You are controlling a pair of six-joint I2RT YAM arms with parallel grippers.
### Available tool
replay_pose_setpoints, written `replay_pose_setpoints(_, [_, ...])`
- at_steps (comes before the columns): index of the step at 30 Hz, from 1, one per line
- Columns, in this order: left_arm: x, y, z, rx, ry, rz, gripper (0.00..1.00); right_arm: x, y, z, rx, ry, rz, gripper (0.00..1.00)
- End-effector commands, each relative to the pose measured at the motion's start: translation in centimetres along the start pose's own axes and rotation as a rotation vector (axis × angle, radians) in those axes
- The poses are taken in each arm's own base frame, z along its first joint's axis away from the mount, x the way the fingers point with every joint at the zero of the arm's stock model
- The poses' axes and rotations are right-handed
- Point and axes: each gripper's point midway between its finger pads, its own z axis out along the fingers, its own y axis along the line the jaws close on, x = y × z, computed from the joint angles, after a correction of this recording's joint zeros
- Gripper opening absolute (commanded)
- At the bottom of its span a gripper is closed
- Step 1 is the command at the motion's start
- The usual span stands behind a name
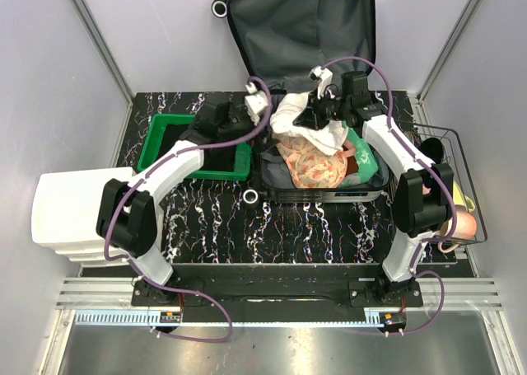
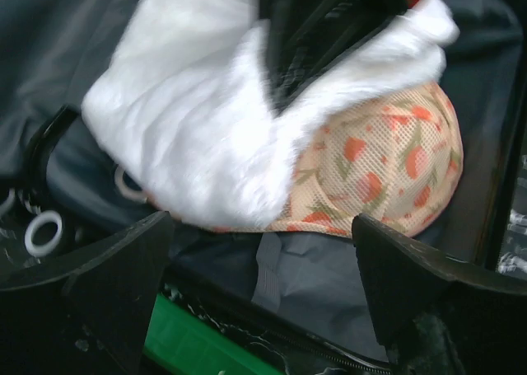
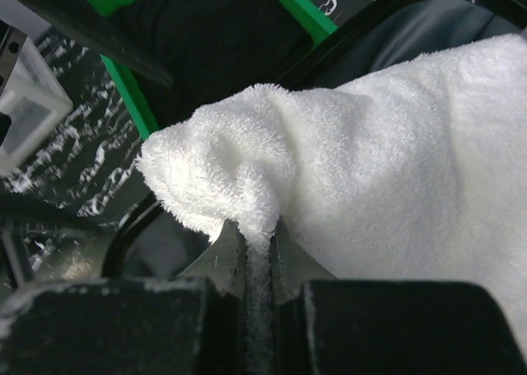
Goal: Open, take out, and arrange the luggage
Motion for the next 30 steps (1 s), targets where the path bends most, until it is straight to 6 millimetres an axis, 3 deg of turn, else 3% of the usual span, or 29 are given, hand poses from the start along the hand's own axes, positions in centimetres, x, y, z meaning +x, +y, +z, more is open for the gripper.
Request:
replay_pose_setpoints(1, [-1.6,5.2,-3.9,-0.177,-0.143,-0.569,0.94,-4.5,-0.9,-0.1,0.081,-0.178,0.208,0.00])
replay_pose_setpoints(2, [-1.7,4.5,-4.5,-0.149,-0.162,-0.779,0.94,-4.5,-1.2,0.2,0.093,-0.194,0.247,0.00])
replay_pose_setpoints(3, [-0.4,4.7,-5.1,-0.151,-0.154,-0.882,0.94,-4.9,-1.1,0.4,0.097,-0.218,0.316,0.00])
replay_pose_setpoints(5, [-0.2,3.7,-5.3,-0.099,-0.154,-1.091,0.95,-6.0,-1.4,0.9,0.108,-0.271,0.333,0.00])
replay_pose_setpoints(11, [-0.6,2.5,-5.7,-0.051,-0.284,-1.271,0.99,-6.5,-0.1,4.4,0.106,-0.317,0.419,0.00])
replay_pose_setpoints(18, [-1.2,4.0,-4.3,-0.004,-0.380,-1.282,0.99,-6.1,1.8,9.3,0.093,-0.322,0.518,0.00])
replay_pose_setpoints(20, [-0.2,4.3,-3.4,0.010,-0.381,-1.309,0.99,-5.8,1.9,10.4,0.074,-0.326,0.574,0.00])
replay_pose_setpoints(23, [0.5,5.3,-2.3,0.022,-0.389,-1.327,0.99,-6.9,1.8,10.7,0.060,-0.366,0.574,0.09])
replay_pose_setpoints(24, [1.1,5.5,-2.0,0.013,-0.381,-1.342,0.99,-7.1,2.0,10.7,0.050,-0.363,0.572,0.20])
replay_pose_setpoints(27, [2.4,6.1,-1.6,-0.011,-0.372,-1.382,0.99,-6.7,1.6,10.8,0.071,-0.337,0.543,0.39])
replay_pose_setpoints(28, [2.3,6.2,-2.0,-0.015,-0.379,-1.381,0.99,-6.8,1.6,10.6,0.079,-0.330,0.520,0.56])
replay_pose_setpoints(30, [2.5,6.1,-2.8,-0.015,-0.383,-1.373,0.99,-6.2,1.4,10.1,0.111,-0.297,0.441,0.59])
